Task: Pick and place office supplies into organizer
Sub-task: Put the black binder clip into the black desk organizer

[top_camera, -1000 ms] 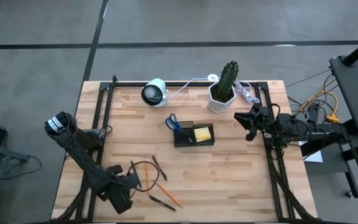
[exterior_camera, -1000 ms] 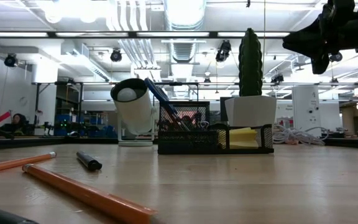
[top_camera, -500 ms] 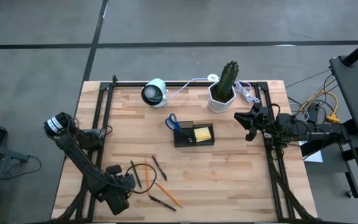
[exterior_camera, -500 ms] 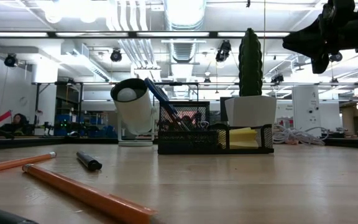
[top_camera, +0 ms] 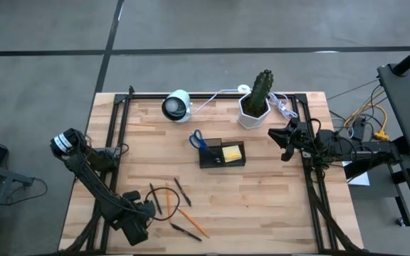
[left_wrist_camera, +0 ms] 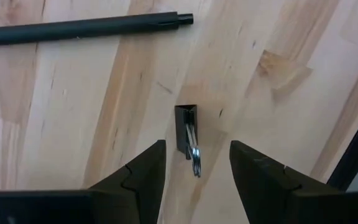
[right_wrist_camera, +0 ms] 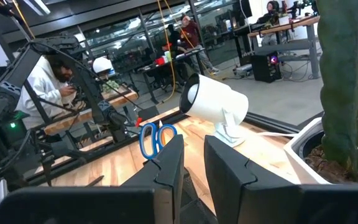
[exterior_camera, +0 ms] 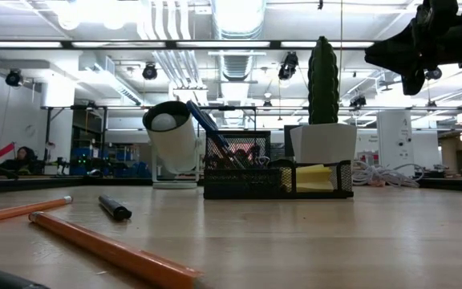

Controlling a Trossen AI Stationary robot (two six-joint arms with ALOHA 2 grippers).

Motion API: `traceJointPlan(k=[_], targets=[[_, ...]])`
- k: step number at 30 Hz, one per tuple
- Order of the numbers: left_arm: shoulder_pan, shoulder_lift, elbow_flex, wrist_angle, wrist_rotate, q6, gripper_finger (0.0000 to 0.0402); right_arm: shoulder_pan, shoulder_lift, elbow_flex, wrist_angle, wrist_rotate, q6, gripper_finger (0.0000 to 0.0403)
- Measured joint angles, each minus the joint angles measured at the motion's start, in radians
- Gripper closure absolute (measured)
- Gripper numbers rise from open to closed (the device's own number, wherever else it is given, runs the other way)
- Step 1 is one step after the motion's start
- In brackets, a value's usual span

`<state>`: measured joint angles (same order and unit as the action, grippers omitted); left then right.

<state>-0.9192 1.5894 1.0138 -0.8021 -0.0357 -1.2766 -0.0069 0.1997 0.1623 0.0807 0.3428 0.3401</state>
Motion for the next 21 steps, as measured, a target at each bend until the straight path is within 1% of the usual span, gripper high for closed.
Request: traceJointPlan(k=[13,16,21], targets=[[0.001,0.0,-0.006,0.001,0.001,0.0,0.0243,0.0,0.0,0.0,-0.001,0.0,0.0,0.0349],[0.001,0.0,-0.006,0.001,0.001,0.0,0.0264,0.0,0.0,0.0,-0.001,0.0,0.0,0.0349],[0.001,-0.001,-0.006,0.004,0.003,0.0,0.033,0.0,0.0,0.0,-0.001,0.0,0.0,0.0349]])
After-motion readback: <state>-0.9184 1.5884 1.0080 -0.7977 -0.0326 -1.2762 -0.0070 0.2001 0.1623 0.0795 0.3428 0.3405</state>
